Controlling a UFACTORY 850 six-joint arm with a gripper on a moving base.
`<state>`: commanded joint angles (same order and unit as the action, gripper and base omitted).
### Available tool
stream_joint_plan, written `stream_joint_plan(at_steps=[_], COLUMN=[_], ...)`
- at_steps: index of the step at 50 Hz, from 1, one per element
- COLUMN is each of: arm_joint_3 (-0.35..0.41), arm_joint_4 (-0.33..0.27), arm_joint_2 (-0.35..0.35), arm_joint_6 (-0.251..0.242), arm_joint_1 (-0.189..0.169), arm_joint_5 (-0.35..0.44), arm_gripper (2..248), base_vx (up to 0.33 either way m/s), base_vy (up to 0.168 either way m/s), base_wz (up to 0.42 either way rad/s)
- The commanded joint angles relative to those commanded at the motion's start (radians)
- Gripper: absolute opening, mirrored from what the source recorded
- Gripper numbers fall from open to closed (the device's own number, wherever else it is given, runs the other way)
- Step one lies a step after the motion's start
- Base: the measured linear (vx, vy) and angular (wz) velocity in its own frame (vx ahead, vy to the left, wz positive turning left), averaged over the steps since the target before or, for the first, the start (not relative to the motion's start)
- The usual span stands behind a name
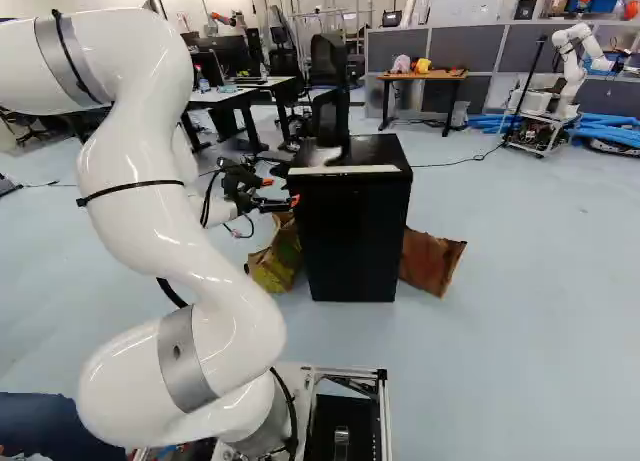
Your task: Grab a drink from the fridge
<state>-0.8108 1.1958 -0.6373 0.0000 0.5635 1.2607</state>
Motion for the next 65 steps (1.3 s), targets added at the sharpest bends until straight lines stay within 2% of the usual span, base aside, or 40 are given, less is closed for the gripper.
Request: stream_joint_plan(at_steps=[7, 45, 65], arm_joint_3=[-0.010, -0.029, -0.019], arm_joint_4=[0.023, 0.023, 0.023], arm_joint_2=[-0.006, -0.017, -0.011], arm_joint_6=[0.000, 0.000, 0.000], arm_joint_1=[-0.011, -0.072, -0.075], arm_joint_5=[0.000, 0.000, 0.000], arm_gripper=[247, 247, 247], base_vx=[0.000, 0.000, 0.000], base_vy=[0.000, 0.000, 0.000], base_wz=[0.000, 0.000, 0.000])
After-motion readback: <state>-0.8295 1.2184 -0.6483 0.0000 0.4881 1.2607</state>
